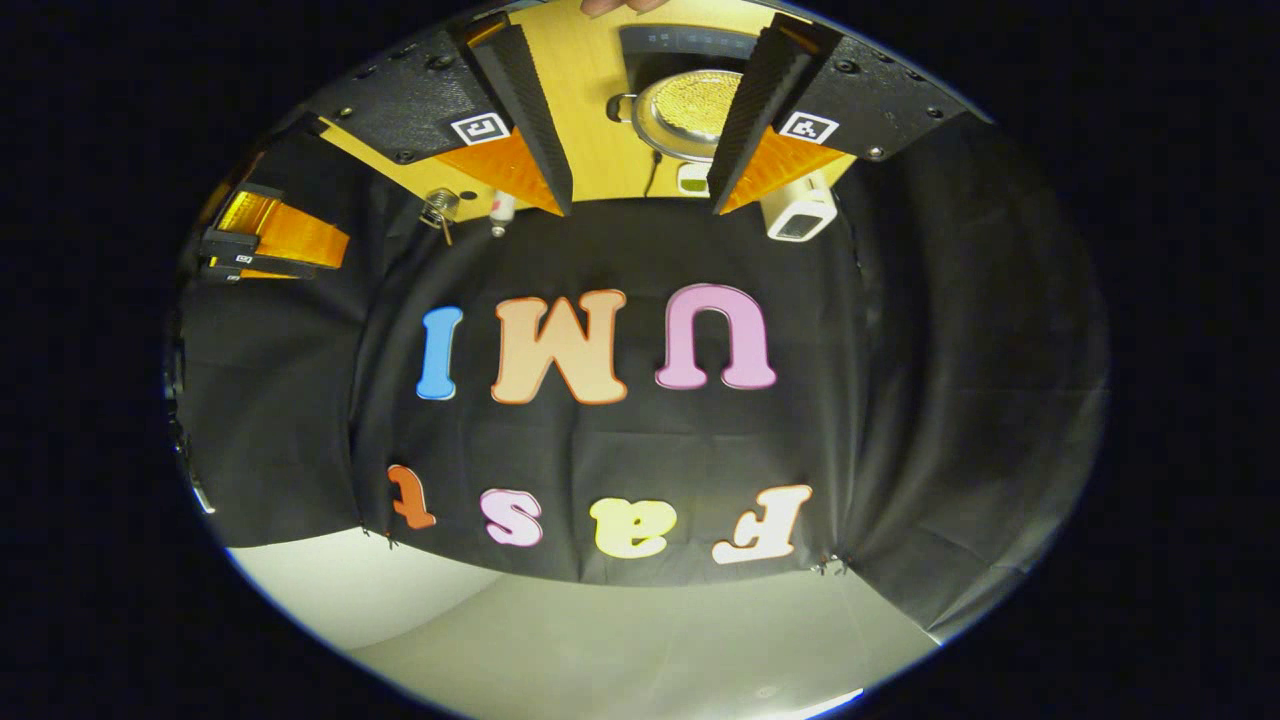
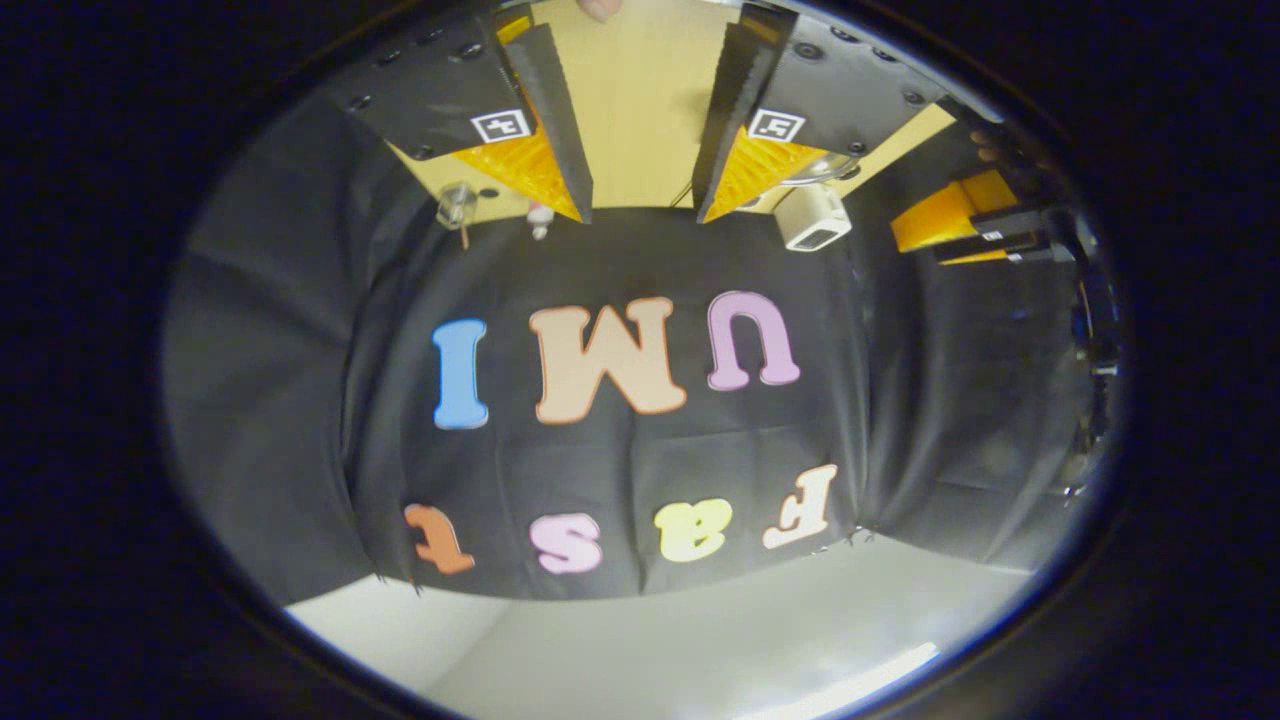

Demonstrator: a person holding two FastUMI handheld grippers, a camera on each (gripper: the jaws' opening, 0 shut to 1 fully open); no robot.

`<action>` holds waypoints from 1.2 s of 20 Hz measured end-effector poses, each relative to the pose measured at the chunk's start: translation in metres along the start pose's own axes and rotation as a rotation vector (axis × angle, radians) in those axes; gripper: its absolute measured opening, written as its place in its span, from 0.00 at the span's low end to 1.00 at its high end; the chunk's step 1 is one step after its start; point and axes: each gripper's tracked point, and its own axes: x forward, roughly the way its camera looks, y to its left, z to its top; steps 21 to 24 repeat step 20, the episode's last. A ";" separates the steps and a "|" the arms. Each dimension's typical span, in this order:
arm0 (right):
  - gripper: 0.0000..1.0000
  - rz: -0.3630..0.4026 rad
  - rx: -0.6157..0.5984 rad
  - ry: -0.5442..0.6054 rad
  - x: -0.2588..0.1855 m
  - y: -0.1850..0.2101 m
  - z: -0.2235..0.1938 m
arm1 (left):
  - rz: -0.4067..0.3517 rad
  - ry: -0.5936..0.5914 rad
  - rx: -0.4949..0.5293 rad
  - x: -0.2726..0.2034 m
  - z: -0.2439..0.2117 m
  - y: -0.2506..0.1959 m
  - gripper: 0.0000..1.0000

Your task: First push the handle of the pot to place it horizontally, then grasp the pot with both hands and set it on the induction cooktop.

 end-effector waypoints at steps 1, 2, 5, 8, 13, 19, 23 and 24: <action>0.65 -0.004 -0.031 -0.004 -0.004 0.004 0.004 | -0.006 0.004 -0.005 -0.005 -0.002 0.001 0.79; 0.65 0.007 -0.031 -0.003 -0.008 0.009 0.006 | -0.008 0.013 -0.011 -0.009 -0.007 0.002 0.83; 0.69 0.004 -0.006 -0.023 -0.014 0.018 0.010 | 0.007 0.033 -0.011 -0.019 -0.013 0.015 0.83; 0.72 0.017 -0.040 -0.062 -0.015 0.012 0.026 | 0.048 0.023 0.014 -0.022 -0.009 0.026 0.78; 0.73 0.030 -0.034 -0.081 -0.014 -0.015 0.038 | 0.042 0.018 -0.008 -0.018 0.000 -0.007 0.79; 0.93 0.065 0.010 -0.043 -0.022 -0.040 0.026 | 0.043 -0.012 -0.036 -0.015 0.012 -0.046 0.79; 0.93 0.068 0.010 -0.045 -0.024 -0.044 0.027 | 0.042 -0.010 -0.034 -0.016 0.013 -0.052 0.83; 0.93 0.068 0.010 -0.045 -0.024 -0.044 0.027 | 0.042 -0.010 -0.034 -0.016 0.013 -0.052 0.83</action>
